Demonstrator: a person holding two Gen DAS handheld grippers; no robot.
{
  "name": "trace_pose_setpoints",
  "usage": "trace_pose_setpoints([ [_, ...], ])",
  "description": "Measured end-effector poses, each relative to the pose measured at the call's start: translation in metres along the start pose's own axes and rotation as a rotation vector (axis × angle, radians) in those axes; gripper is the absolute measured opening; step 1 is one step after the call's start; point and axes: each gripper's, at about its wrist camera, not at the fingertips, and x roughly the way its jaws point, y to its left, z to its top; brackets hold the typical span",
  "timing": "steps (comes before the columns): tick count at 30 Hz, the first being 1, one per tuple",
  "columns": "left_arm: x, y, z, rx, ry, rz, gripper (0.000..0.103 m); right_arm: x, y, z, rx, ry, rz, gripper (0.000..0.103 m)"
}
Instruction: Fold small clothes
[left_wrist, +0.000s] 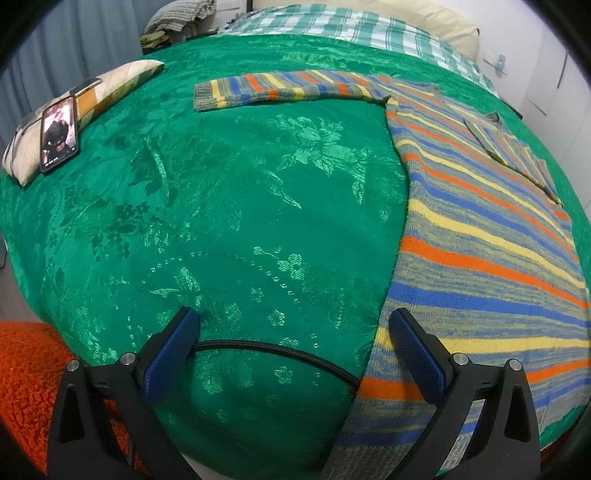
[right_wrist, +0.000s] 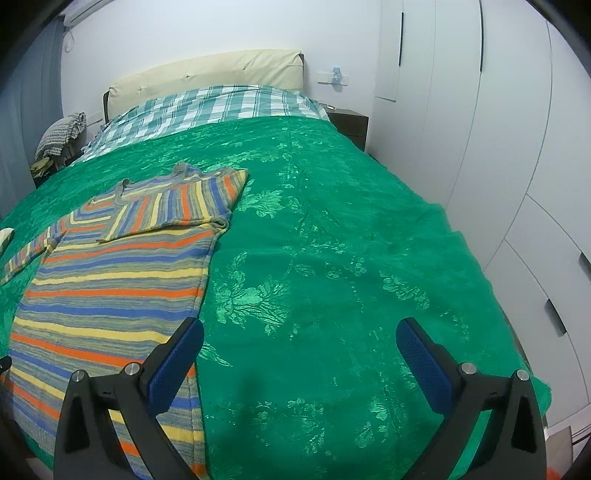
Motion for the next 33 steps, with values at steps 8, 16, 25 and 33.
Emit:
trace_pose_setpoints([
  [8, 0.0, 0.0, 0.0, 0.0, 0.001, 0.0, 0.103, -0.002, 0.003, 0.001, -0.006, -0.008, 0.009, 0.103],
  [16, 0.0, 0.0, 0.0, 0.0, 0.001, 0.0, 0.103, -0.003, 0.004, 0.0, -0.003, -0.01, 0.011, 0.103],
  [25, 0.002, 0.002, -0.001, 0.002, 0.01, -0.002, 0.103, -0.003, 0.005, 0.0, -0.01, -0.011, 0.017, 0.103],
  [33, -0.035, 0.032, 0.026, -0.092, -0.029, -0.099, 0.102, -0.003, 0.006, 0.001, -0.007, -0.021, 0.024, 0.103],
])
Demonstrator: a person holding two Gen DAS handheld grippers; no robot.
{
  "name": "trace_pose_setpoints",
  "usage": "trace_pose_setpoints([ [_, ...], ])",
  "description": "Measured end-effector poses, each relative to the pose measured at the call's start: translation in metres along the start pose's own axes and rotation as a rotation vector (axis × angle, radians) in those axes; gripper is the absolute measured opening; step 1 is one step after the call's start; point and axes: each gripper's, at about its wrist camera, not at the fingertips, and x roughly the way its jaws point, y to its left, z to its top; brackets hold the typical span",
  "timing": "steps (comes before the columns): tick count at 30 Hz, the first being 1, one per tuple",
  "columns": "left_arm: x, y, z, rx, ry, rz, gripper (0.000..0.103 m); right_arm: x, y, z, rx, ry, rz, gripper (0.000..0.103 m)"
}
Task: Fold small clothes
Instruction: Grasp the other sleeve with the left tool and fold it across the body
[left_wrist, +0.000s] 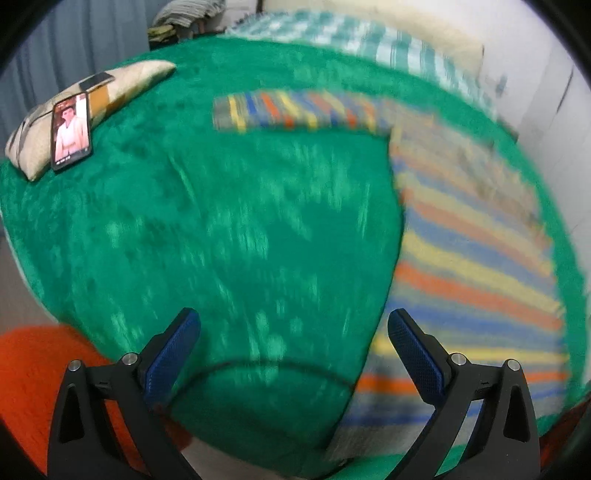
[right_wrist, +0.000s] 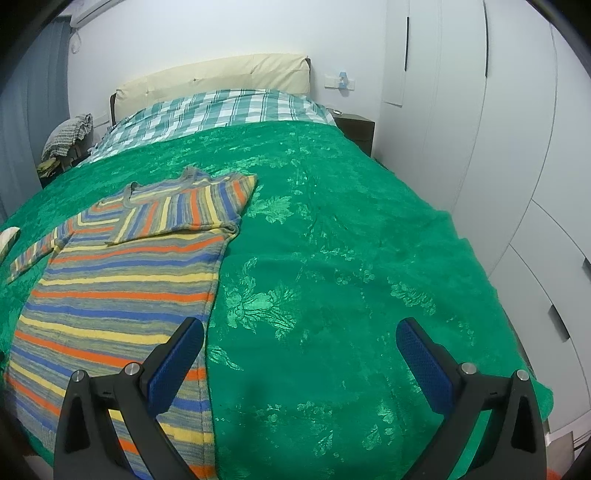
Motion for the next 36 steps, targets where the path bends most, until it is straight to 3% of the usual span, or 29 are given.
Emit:
trace_pose_setpoints([
  [5, 0.026, 0.036, 0.083, -0.087, -0.005, -0.101, 0.102, 0.006, 0.0, 0.001, 0.002, 0.02, 0.01, 0.103],
  [8, 0.064, 0.065, 0.136, -0.159, -0.03, -0.038, 0.1, 0.009, 0.003, 0.001, -0.004, 0.028, 0.014, 0.103],
  [10, 0.089, 0.078, 0.16, -0.189, -0.026, 0.0, 0.09, 0.009, 0.007, 0.0, -0.018, 0.034, 0.012, 0.103],
  [14, 0.138, 0.081, 0.184, -0.186, 0.065, -0.011, 0.077, 0.013, 0.014, -0.003, -0.064, 0.048, 0.0, 0.103],
  [15, 0.144, 0.08, 0.186, -0.183, 0.07, -0.018, 0.066, 0.014, 0.017, -0.005, -0.08, 0.053, -0.001, 0.103],
  [16, 0.147, 0.078, 0.188, -0.176, 0.065, -0.026, 0.041, 0.017, 0.019, -0.005, -0.09, 0.057, 0.0, 0.103],
  [18, 0.147, 0.073, 0.194, -0.153, 0.078, -0.036, 0.006, 0.021, 0.022, -0.006, -0.105, 0.067, 0.011, 0.103],
  [19, 0.143, 0.068, 0.198, -0.135, 0.07, -0.037, 0.005, 0.022, 0.023, -0.006, -0.106, 0.07, 0.019, 0.103],
  [23, 0.101, 0.012, 0.227, 0.007, -0.029, -0.074, 0.004, 0.024, 0.023, -0.005, -0.087, 0.074, 0.056, 0.103],
  [27, 0.067, -0.086, 0.248, 0.195, -0.075, -0.184, 0.004, 0.023, 0.019, -0.002, -0.057, 0.069, 0.09, 0.103],
  [29, 0.059, -0.153, 0.244, 0.301, -0.079, -0.262, 0.004, 0.023, 0.016, 0.0, -0.035, 0.07, 0.104, 0.103],
  [33, 0.074, -0.245, 0.216, 0.434, -0.073, -0.345, 0.005, 0.024, 0.011, 0.002, -0.001, 0.077, 0.122, 0.103],
  [35, 0.103, -0.283, 0.191, 0.466, -0.002, -0.391, 0.012, 0.025, 0.01, 0.002, 0.005, 0.08, 0.129, 0.103],
  [36, 0.11, -0.292, 0.183, 0.477, 0.029, -0.39, 0.029, 0.026, 0.01, 0.002, 0.004, 0.083, 0.131, 0.103],
])
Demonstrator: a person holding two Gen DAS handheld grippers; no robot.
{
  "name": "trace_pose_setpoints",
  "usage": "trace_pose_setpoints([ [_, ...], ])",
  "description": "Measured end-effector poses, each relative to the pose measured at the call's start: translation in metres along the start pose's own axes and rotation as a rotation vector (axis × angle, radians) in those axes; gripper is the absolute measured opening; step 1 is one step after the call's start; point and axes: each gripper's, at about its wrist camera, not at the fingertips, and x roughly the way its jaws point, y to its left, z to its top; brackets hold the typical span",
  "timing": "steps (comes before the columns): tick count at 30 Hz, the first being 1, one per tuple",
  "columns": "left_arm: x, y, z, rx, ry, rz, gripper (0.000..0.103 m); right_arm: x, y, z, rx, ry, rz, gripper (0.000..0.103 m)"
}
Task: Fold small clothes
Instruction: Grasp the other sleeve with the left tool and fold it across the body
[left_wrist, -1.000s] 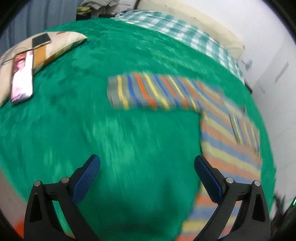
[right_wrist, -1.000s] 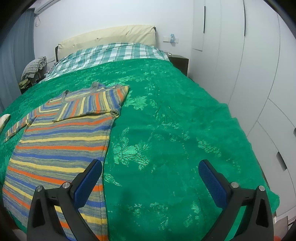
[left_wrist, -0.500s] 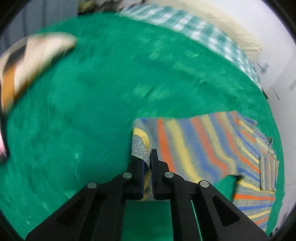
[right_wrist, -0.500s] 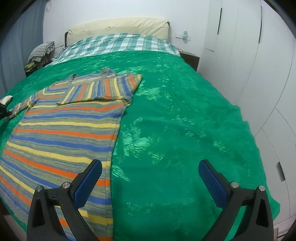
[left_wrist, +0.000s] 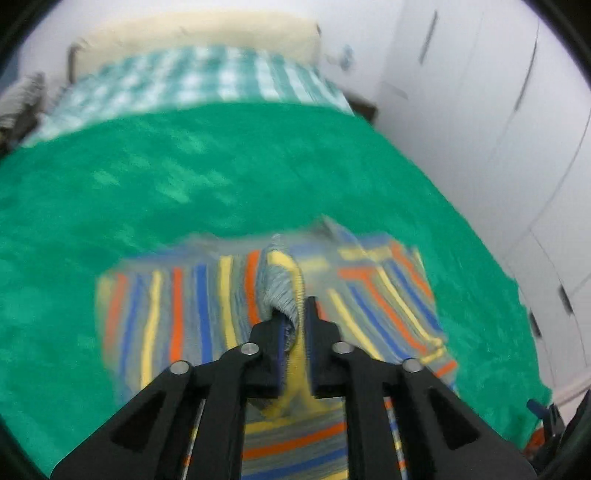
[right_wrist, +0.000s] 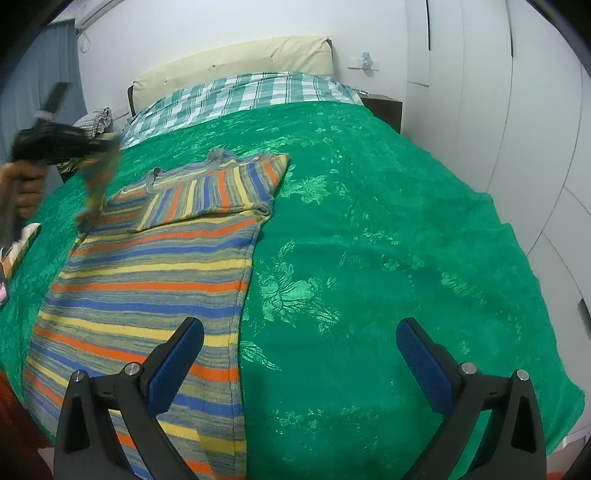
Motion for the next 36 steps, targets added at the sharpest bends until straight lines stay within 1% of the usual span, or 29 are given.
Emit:
trace_pose_setpoints([
  [1, 0.016, -0.01, -0.009, 0.009, 0.039, 0.014, 0.051, 0.0, 0.0, 0.0, -0.001, 0.002, 0.001, 0.103],
  [2, 0.028, -0.019, -0.019, 0.025, 0.067, 0.05, 0.058, 0.001, 0.0, -0.001, -0.003, 0.004, 0.002, 0.103],
  [3, 0.033, -0.025, -0.027, 0.037, 0.076, 0.07, 0.062, 0.002, 0.0, -0.001, -0.004, 0.007, 0.002, 0.103],
  [4, 0.032, -0.029, -0.038, 0.044, 0.079, 0.071, 0.063, 0.003, -0.001, 0.0, -0.003, 0.008, 0.003, 0.103],
  [6, 0.018, -0.023, -0.053, 0.041, 0.071, 0.028, 0.065, 0.002, -0.003, 0.0, 0.003, 0.005, 0.008, 0.103],
  [7, -0.001, -0.015, -0.065, 0.039, 0.038, 0.019, 0.07, 0.002, -0.004, 0.001, 0.008, 0.003, 0.012, 0.103],
  [8, -0.014, -0.007, -0.071, 0.036, 0.009, 0.033, 0.075, 0.002, -0.005, 0.001, 0.014, 0.003, 0.015, 0.103],
  [9, -0.021, -0.001, -0.072, 0.028, -0.021, 0.064, 0.082, 0.003, -0.007, 0.002, 0.022, 0.005, 0.02, 0.103],
  [10, -0.033, 0.015, -0.073, 0.006, -0.054, 0.117, 0.084, 0.005, -0.008, 0.002, 0.033, 0.012, 0.028, 0.103],
  [11, -0.043, 0.037, -0.071, -0.03, -0.078, 0.178, 0.084, 0.007, -0.009, 0.002, 0.044, 0.02, 0.036, 0.103],
  [12, -0.046, 0.051, -0.068, -0.056, -0.083, 0.213, 0.085, 0.009, -0.009, 0.002, 0.055, 0.031, 0.046, 0.103],
  [13, -0.046, 0.071, -0.064, -0.104, -0.076, 0.258, 0.085, 0.011, -0.009, 0.002, 0.062, 0.04, 0.054, 0.103],
  [14, -0.043, 0.093, -0.061, -0.168, -0.057, 0.284, 0.085, 0.012, -0.008, 0.001, 0.063, 0.044, 0.057, 0.103],
  [15, -0.035, 0.111, -0.06, -0.218, -0.022, 0.274, 0.085, 0.013, -0.006, 0.001, 0.058, 0.047, 0.056, 0.103],
  [16, -0.019, 0.126, -0.061, -0.257, 0.046, 0.252, 0.085, 0.013, -0.004, 0.0, 0.045, 0.046, 0.049, 0.103],
  [17, -0.006, 0.131, -0.065, -0.256, 0.107, 0.248, 0.083, 0.013, -0.002, 0.0, 0.033, 0.043, 0.041, 0.103],
  [18, 0.007, 0.135, -0.069, -0.225, 0.167, 0.278, 0.062, 0.013, 0.001, -0.001, 0.015, 0.039, 0.026, 0.103],
  [19, 0.014, 0.14, -0.077, -0.202, 0.203, 0.34, 0.056, 0.013, 0.003, -0.001, 0.004, 0.037, 0.017, 0.103],
  [20, 0.008, 0.149, -0.085, -0.248, 0.169, 0.323, 0.056, 0.012, 0.004, -0.001, -0.005, 0.034, 0.006, 0.103],
  [21, -0.001, 0.156, -0.089, -0.291, 0.144, 0.325, 0.057, 0.011, 0.005, -0.001, -0.011, 0.028, -0.007, 0.103],
  [22, -0.01, 0.16, -0.093, -0.309, 0.129, 0.333, 0.061, 0.01, 0.004, -0.002, -0.011, 0.024, -0.012, 0.103],
  [25, -0.026, 0.152, -0.097, -0.242, 0.127, 0.394, 0.072, 0.012, 0.0, -0.003, 0.002, 0.034, 0.0, 0.103],
  [26, -0.033, 0.15, -0.099, -0.231, 0.121, 0.405, 0.072, 0.013, -0.001, -0.002, 0.006, 0.039, 0.003, 0.103],
  [27, -0.044, 0.147, -0.103, -0.232, 0.107, 0.4, 0.073, 0.015, -0.002, -0.001, 0.011, 0.04, 0.005, 0.103],
  [28, -0.056, 0.146, -0.109, -0.237, 0.09, 0.385, 0.078, 0.014, -0.003, 0.0, 0.015, 0.034, 0.006, 0.103],
  [31, -0.093, 0.134, -0.141, -0.243, 0.026, 0.362, 0.089, 0.007, -0.004, 0.002, 0.011, 0.005, -0.002, 0.103],
  [33, -0.114, 0.128, -0.168, -0.259, 0.003, 0.373, 0.091, 0.004, -0.007, 0.003, 0.012, -0.008, -0.019, 0.103],
  [35, -0.131, 0.125, -0.2, -0.307, -0.003, 0.367, 0.091, 0.004, -0.012, 0.003, 0.035, -0.007, -0.027, 0.103],
  [36, -0.133, 0.123, -0.207, -0.318, -0.002, 0.366, 0.091, 0.005, -0.014, 0.004, 0.051, -0.005, -0.029, 0.103],
])
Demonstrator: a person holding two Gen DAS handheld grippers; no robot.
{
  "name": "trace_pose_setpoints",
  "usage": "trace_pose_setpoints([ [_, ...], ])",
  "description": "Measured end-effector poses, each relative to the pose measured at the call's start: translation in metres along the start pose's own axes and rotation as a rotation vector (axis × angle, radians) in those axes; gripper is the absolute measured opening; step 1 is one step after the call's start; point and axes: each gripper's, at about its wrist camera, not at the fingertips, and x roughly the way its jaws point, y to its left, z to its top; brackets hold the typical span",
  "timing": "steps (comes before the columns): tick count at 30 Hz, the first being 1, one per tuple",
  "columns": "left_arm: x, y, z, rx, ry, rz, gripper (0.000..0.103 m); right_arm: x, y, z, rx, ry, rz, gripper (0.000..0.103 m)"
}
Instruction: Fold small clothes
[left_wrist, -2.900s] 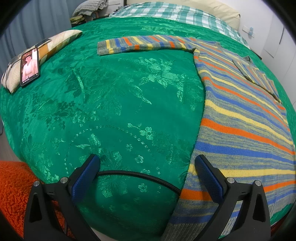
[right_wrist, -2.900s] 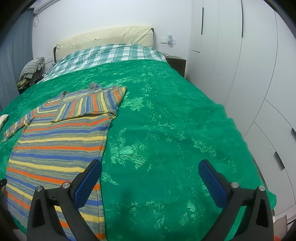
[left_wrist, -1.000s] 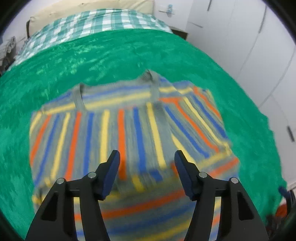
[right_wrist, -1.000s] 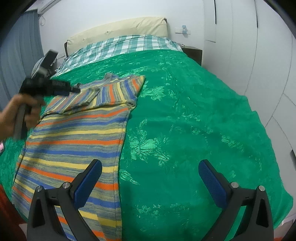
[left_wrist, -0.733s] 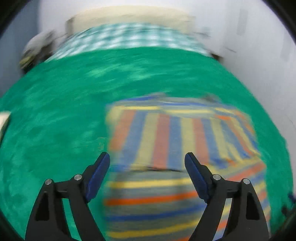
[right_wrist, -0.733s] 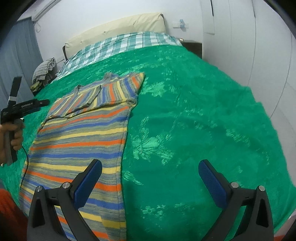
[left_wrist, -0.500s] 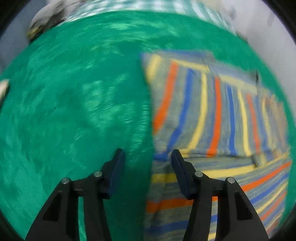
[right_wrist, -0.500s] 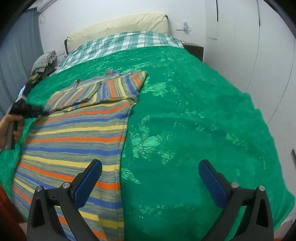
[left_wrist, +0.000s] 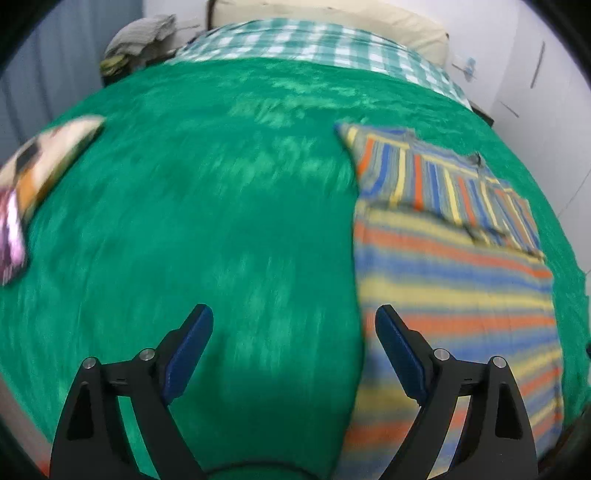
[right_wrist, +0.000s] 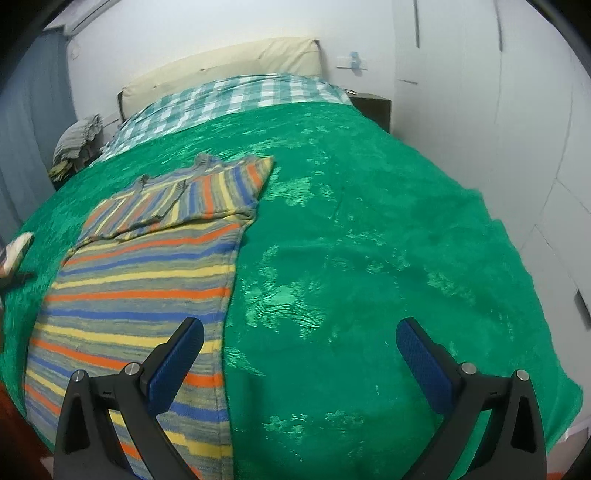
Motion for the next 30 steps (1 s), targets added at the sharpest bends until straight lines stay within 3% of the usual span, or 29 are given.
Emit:
trace_pose_setpoints([
  [4, -0.02, 0.018, -0.052, -0.056, -0.025, 0.026, 0.091, -0.005, -0.005, 0.002, 0.03, -0.02, -0.025, 0.103],
  [7, -0.019, 0.031, -0.066, -0.114, -0.017, 0.031, 0.091, -0.01, -0.006, 0.0, 0.024, -0.035, -0.051, 0.103],
  [21, -0.028, 0.057, -0.062, -0.204, -0.109, 0.113, 0.091, -0.027, -0.01, -0.003, 0.02, -0.068, -0.099, 0.103],
  [30, -0.024, 0.069, -0.063, -0.245, -0.114, 0.169, 0.092, -0.028, -0.013, -0.002, 0.028, -0.072, -0.102, 0.103],
])
